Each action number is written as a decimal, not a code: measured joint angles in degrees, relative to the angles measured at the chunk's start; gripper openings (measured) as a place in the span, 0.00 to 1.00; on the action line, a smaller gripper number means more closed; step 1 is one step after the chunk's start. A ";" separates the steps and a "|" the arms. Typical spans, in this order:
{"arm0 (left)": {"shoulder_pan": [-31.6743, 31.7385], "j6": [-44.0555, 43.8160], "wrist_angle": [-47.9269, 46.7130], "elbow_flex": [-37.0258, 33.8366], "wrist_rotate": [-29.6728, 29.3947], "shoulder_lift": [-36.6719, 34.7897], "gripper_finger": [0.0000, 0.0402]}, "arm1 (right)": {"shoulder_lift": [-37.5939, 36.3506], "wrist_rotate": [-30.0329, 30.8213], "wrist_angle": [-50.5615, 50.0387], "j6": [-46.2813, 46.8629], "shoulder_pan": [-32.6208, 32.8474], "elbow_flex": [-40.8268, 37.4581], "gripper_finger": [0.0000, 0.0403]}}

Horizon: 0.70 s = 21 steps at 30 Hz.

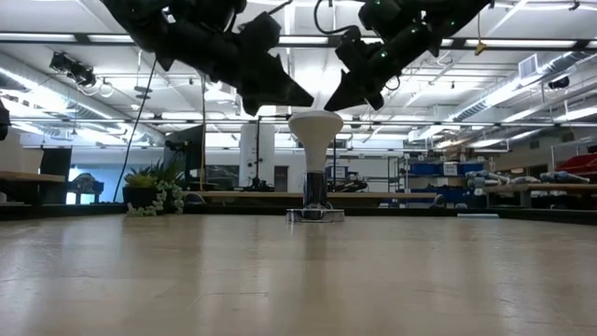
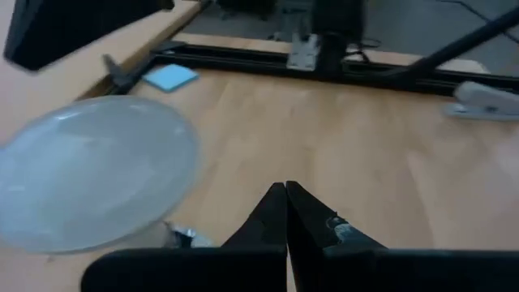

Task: Screw lightbulb
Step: Insert the white lightbulb into the desk lamp

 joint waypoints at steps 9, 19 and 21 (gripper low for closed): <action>2.01 1.41 1.28 0.34 -0.85 1.97 0.00 | 0.88 -1.72 0.08 -0.49 -2.26 0.01 0.02; 3.24 1.63 0.99 1.20 -0.04 2.84 0.00 | 2.62 -4.45 0.62 -0.90 -2.54 0.02 0.02; 3.55 1.64 1.13 1.20 -0.03 3.09 0.00 | 2.82 -4.50 0.06 -0.90 -2.65 0.02 0.02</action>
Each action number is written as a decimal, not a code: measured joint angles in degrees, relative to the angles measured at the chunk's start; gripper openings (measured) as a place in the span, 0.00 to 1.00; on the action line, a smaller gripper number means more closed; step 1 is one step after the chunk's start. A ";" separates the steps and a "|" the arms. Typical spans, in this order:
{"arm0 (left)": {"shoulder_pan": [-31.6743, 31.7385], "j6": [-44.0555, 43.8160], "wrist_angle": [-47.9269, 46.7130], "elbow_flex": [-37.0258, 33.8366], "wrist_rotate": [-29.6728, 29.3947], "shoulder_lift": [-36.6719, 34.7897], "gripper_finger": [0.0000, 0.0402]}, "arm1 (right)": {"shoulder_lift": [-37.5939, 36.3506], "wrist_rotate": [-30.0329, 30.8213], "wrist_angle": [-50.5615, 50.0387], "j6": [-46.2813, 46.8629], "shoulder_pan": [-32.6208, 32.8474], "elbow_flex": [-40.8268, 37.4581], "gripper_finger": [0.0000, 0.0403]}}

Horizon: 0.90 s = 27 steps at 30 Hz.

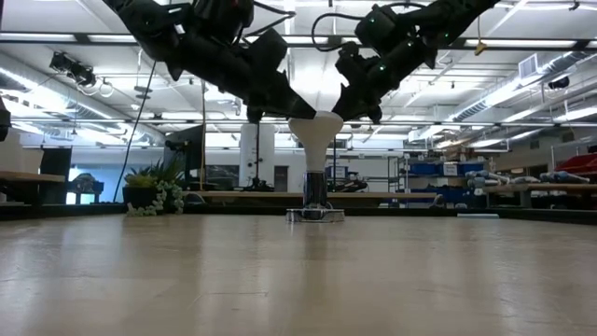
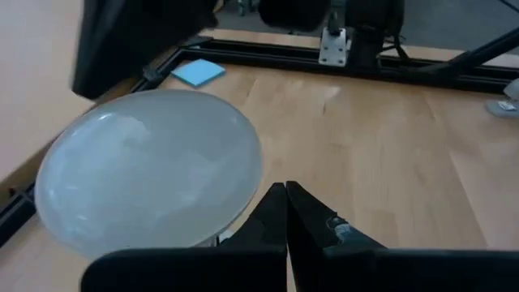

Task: Screw lightbulb
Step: Insert the white lightbulb into the desk lamp

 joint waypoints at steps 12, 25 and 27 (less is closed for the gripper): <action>1.61 -0.17 0.29 0.00 0.11 1.22 0.00 | -0.01 -2.28 -2.23 0.28 0.10 0.06 0.02; 3.16 -1.50 -1.69 -0.18 -0.16 1.22 0.00 | -0.64 -2.07 -8.07 0.44 0.30 0.14 0.02; 3.35 -1.52 -2.12 -0.24 -0.43 1.22 0.00 | -1.02 -2.29 -9.79 0.44 0.54 -0.02 0.02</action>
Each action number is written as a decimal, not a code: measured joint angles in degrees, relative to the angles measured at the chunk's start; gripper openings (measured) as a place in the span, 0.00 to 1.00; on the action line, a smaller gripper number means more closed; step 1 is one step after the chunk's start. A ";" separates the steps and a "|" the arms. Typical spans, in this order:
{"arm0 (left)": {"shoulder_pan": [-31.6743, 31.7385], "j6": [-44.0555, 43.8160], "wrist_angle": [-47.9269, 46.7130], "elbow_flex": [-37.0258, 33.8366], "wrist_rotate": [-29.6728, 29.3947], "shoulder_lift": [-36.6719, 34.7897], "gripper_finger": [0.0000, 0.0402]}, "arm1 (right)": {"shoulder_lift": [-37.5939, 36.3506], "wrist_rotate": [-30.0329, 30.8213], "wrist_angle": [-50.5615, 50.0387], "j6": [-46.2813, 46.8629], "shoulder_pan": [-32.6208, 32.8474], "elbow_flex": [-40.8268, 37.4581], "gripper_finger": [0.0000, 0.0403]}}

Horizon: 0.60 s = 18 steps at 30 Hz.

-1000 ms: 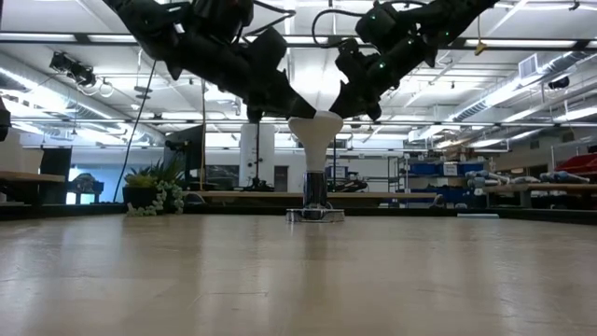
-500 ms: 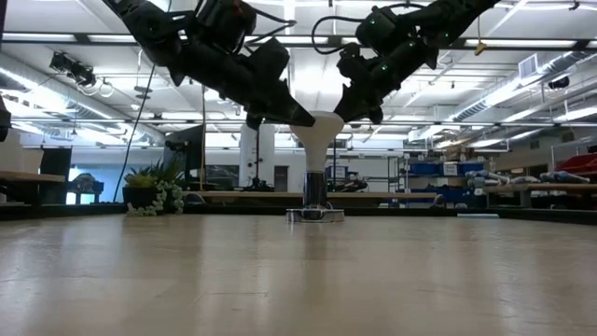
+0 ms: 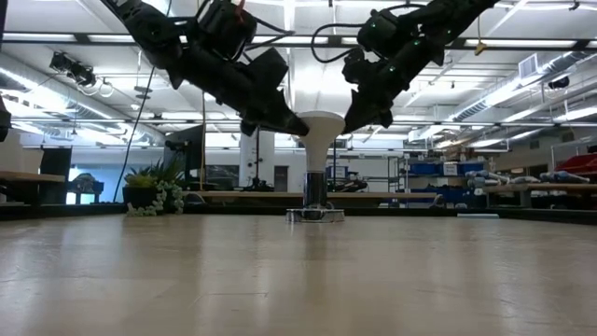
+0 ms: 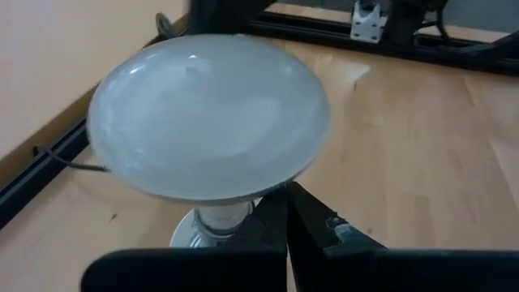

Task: Screw lightbulb
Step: Insert the white lightbulb into the desk lamp

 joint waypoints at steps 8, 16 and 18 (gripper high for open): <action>1.23 -0.02 0.00 -0.09 -0.96 -0.03 0.00 | -0.86 -0.42 -4.72 0.00 1.22 -0.09 0.02; 1.25 -0.02 -3.38 0.02 0.83 -0.17 0.00 | -2.13 2.65 -4.84 -0.03 1.12 -0.09 0.02; 0.44 -0.02 -4.09 0.02 1.85 -0.17 0.00 | -2.60 3.76 -4.62 -0.09 1.11 -0.09 0.02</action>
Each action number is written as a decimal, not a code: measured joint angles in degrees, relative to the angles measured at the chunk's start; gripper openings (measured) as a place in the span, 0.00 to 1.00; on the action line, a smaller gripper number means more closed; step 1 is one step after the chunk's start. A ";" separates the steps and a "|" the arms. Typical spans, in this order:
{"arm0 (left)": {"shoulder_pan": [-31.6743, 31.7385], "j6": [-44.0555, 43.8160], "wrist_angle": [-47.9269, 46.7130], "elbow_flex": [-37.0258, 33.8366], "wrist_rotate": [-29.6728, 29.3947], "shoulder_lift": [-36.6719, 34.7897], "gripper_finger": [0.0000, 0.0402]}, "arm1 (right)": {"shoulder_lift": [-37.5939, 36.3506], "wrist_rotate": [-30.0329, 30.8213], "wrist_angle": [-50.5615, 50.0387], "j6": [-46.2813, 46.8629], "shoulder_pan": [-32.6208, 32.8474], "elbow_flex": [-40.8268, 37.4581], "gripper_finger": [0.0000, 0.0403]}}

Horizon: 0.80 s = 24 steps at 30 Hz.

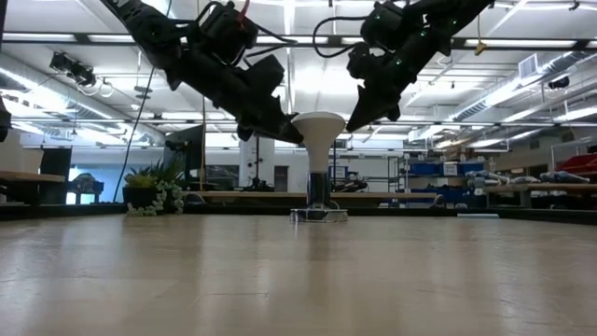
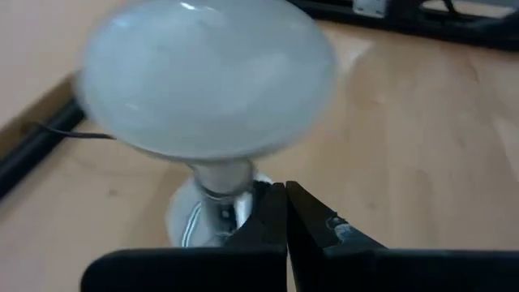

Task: Screw lightbulb
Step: Insert the white lightbulb into the desk lamp

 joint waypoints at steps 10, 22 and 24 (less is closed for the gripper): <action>-5.66 -1.06 7.02 0.00 1.29 -0.02 0.00 | -0.25 1.88 13.53 -4.67 -0.27 0.07 0.02; -5.79 -0.20 7.21 3.52 -1.33 2.89 0.00 | 2.64 -1.42 15.26 -5.16 -0.77 0.02 0.02; -5.77 -0.09 7.55 3.58 -1.57 2.89 0.00 | 3.11 -1.19 16.01 -5.75 -0.53 0.08 0.02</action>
